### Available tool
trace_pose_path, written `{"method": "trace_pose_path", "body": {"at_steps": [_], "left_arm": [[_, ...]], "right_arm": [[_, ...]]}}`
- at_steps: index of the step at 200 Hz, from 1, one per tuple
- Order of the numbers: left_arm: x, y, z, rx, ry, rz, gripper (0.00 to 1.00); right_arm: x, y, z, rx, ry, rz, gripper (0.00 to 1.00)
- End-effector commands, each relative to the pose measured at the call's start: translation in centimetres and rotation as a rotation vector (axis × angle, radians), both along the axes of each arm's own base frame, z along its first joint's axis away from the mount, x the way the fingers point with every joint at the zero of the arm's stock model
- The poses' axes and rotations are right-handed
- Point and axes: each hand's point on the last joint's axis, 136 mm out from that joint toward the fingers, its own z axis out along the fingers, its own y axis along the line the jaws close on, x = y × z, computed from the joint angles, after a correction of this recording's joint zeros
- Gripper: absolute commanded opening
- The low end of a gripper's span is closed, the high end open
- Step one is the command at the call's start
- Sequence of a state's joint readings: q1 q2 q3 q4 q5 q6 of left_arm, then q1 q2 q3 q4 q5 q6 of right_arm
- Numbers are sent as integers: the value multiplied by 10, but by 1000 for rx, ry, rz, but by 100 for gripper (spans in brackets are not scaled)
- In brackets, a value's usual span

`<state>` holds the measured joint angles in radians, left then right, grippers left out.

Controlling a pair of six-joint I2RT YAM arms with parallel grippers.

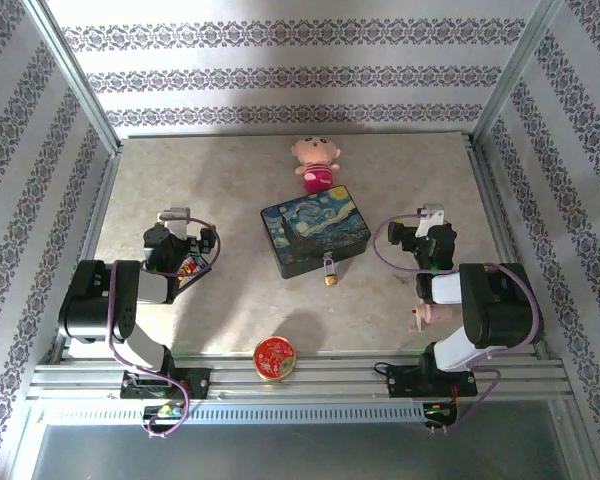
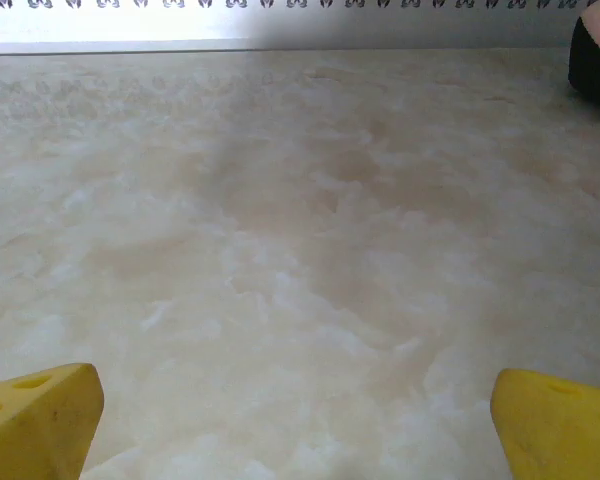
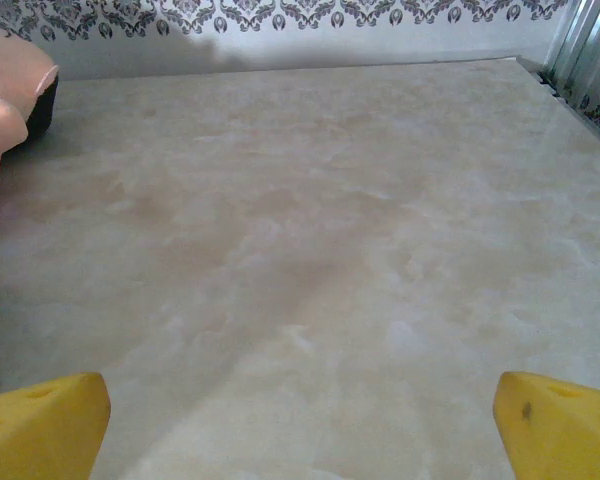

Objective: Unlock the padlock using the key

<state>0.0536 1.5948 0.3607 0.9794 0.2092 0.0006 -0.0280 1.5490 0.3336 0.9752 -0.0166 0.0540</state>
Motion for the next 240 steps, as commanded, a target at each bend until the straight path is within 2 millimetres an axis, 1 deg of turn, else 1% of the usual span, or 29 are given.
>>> {"method": "trace_pose_path", "body": {"at_steps": [1,87,89,91,151,171,206,219,240], "left_arm": [[4,-4,5,1,-13,-22,99],[4,-4,5,4,-12,-23,99],[4,-4,5,4,-12,-23,99],[4,-4,5,4,-13,-23,99],[4,-4,5,2,-13,-23,99],[5,7,5,5,-8,44,99],[5,7,5,3,-8,44,99],[4,8,5,2,-10,51,99],[2,17,11,-3,-27,107,99]], "right_arm": [[2,6,8,7,-25,16,98],[2,6,7,3,-21,16,98],[8,7,16,2,-42,17,98],[9,7,18,2,-49,17,98],[10,7,19,-1,-48,19,98],[10,7,18,-1,-48,19,98],[11,5,20,-1,-37,5,98],[13,4,26,0,-21,-4,98],[13,-2,38,-3,-8,-38,98]]}}
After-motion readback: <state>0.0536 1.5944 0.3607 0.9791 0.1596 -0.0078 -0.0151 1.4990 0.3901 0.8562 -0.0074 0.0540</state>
